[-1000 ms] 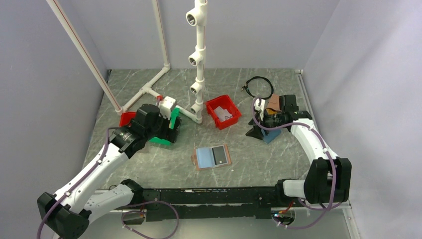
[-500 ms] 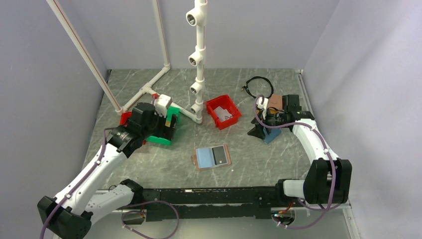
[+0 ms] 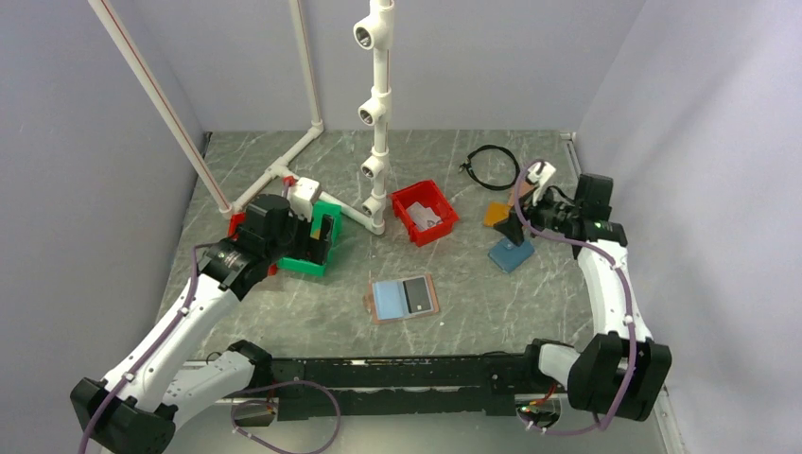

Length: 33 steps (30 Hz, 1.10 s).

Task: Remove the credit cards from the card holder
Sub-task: Reset both arms

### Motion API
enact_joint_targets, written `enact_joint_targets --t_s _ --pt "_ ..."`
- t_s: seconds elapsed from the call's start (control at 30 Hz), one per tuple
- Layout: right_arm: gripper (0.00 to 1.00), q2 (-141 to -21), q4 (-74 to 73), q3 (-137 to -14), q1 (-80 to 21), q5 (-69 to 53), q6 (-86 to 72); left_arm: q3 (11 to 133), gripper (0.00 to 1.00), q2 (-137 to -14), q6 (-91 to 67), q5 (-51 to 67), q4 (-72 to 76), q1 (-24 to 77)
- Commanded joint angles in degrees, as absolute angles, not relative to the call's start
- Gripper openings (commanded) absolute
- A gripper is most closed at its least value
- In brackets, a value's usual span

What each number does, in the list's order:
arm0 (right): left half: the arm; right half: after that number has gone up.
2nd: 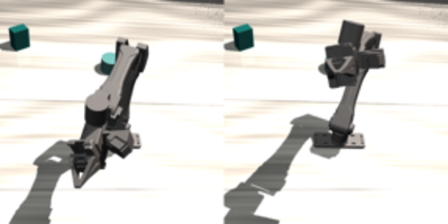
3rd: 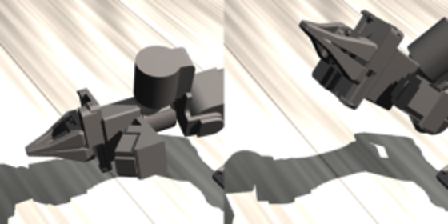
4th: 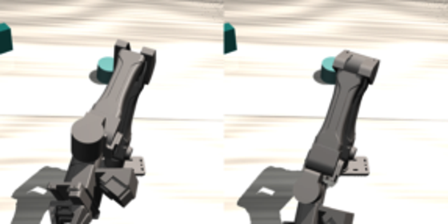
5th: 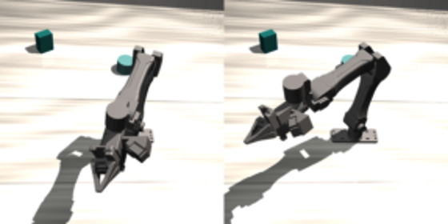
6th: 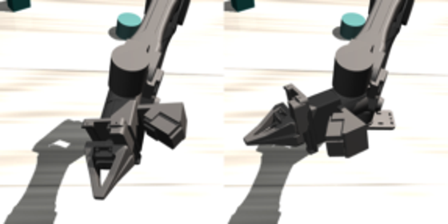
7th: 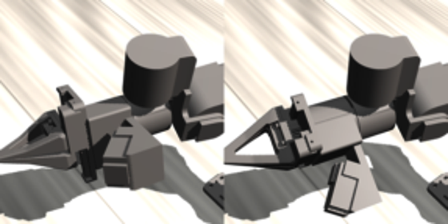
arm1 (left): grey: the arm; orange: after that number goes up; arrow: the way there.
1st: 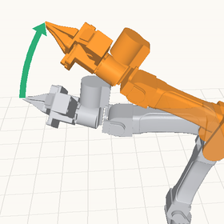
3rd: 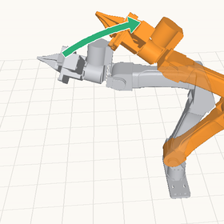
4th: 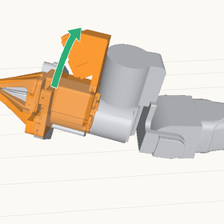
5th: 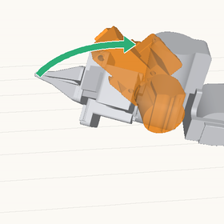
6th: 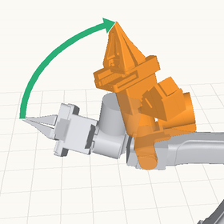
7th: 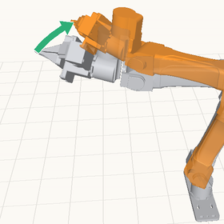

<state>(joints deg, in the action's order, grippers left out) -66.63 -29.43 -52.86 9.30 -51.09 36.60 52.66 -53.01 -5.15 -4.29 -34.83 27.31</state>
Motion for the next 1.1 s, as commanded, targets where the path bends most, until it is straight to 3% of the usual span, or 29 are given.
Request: enact_joint_targets --t_s 0.0,0.2,0.4,0.63,1.07 --pt "0.9 -62.5 -20.9 -51.4 14.0 -53.4 29.0 52.5 1.0 -51.6 -4.5 -2.6 -33.4 26.4" --pt "0.99 -61.8 -17.8 -51.1 17.6 -54.4 23.0 52.5 0.99 -51.5 -4.7 -2.4 -33.3 25.9" --pt "1.0 -61.4 -10.8 -50.9 18.9 -45.7 6.6 52.6 1.0 -51.2 -4.7 -1.9 -33.4 25.4" --pt "1.0 -58.9 -10.4 -50.2 21.9 -49.8 6.2 52.4 1.0 -49.8 -4.7 -1.8 -33.2 25.1" --pt "1.0 -57.4 -1.6 -47.1 24.9 -42.9 -8.5 52.3 1.0 -49.2 -4.8 -1.2 -33.1 24.6"
